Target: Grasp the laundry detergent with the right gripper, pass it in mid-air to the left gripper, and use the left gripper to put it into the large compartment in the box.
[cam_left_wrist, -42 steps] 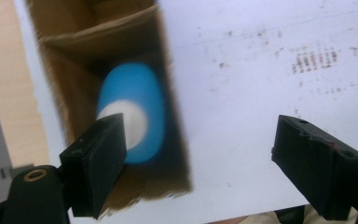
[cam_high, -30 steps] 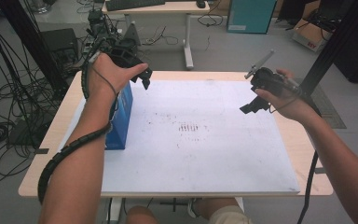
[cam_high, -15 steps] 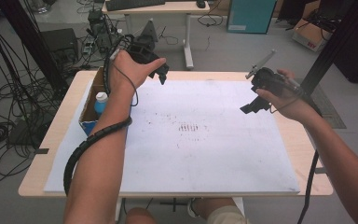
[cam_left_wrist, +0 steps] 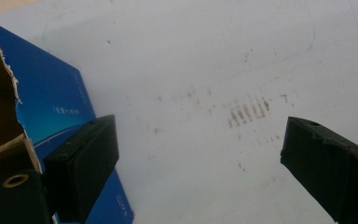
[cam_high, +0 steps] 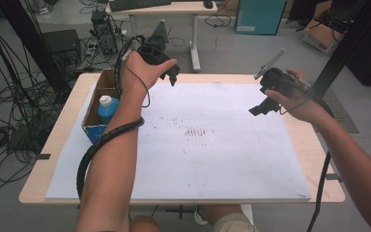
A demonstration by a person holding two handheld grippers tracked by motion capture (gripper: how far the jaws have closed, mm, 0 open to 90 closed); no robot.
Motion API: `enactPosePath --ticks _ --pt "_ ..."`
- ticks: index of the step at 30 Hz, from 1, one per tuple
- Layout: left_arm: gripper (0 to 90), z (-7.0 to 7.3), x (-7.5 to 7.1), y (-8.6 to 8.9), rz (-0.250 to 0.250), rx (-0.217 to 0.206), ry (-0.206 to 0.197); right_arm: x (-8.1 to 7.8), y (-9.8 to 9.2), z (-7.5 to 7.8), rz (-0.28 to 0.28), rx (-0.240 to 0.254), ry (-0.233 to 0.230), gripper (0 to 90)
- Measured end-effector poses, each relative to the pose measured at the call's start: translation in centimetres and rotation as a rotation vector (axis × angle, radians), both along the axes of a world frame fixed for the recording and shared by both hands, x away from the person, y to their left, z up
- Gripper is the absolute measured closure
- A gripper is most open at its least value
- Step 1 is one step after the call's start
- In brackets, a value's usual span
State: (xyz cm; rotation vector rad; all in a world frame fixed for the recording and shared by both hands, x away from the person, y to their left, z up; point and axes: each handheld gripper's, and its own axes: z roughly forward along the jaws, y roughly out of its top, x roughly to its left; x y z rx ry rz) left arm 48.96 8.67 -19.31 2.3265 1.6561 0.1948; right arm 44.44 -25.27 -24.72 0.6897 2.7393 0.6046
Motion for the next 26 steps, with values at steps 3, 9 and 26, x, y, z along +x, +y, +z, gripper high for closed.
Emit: enactPosePath --ticks 3,9,26 --pt "11.4 0.0 0.1 -0.2 -0.007 0.002 -0.003 0.1 0.1 -0.1 0.002 -0.004 0.005 6.0" --pt "11.4 0.2 0.1 -0.5 -0.017 -0.007 -0.02 0.1 0.0 -0.2 -0.003 -0.003 0.008 6.0" --pt "10.6 -0.4 -0.5 -1.1 -0.026 -0.011 -0.002 -0.4 0.0 -0.6 0.01 -0.018 0.012 6.0"
